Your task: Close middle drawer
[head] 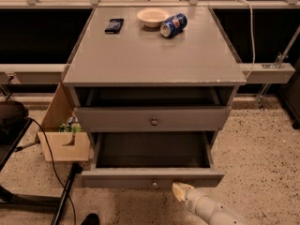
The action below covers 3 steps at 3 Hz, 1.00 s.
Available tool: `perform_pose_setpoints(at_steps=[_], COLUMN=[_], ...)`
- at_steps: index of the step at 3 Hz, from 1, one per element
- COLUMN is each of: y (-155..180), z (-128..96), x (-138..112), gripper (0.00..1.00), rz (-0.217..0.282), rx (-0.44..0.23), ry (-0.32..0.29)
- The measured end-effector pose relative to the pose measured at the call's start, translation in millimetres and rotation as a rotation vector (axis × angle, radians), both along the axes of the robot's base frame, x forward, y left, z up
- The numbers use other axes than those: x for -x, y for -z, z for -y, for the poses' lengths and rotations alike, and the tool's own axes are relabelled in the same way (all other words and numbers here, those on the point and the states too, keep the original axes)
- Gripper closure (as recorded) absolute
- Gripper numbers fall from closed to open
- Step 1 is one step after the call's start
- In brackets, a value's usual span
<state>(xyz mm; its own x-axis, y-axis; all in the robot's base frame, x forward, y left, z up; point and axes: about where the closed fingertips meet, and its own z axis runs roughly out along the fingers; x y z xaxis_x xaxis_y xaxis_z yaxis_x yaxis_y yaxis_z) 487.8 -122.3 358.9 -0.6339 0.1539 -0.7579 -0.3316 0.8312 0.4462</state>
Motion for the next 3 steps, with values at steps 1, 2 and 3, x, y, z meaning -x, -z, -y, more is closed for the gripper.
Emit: perform_pose_setpoints(at_steps=[1,2,3], y=[-0.3,1.1,4.1], z=[-26.2,-30.7,-36.9], x=[-16.1,-14.5,-23.0], gripper=[1.00,1.00,1.00], rz=[0.003,0.009,0.017], rx=[0.007,0.029,0.029], ry=[-0.097,-0.132,-0.142])
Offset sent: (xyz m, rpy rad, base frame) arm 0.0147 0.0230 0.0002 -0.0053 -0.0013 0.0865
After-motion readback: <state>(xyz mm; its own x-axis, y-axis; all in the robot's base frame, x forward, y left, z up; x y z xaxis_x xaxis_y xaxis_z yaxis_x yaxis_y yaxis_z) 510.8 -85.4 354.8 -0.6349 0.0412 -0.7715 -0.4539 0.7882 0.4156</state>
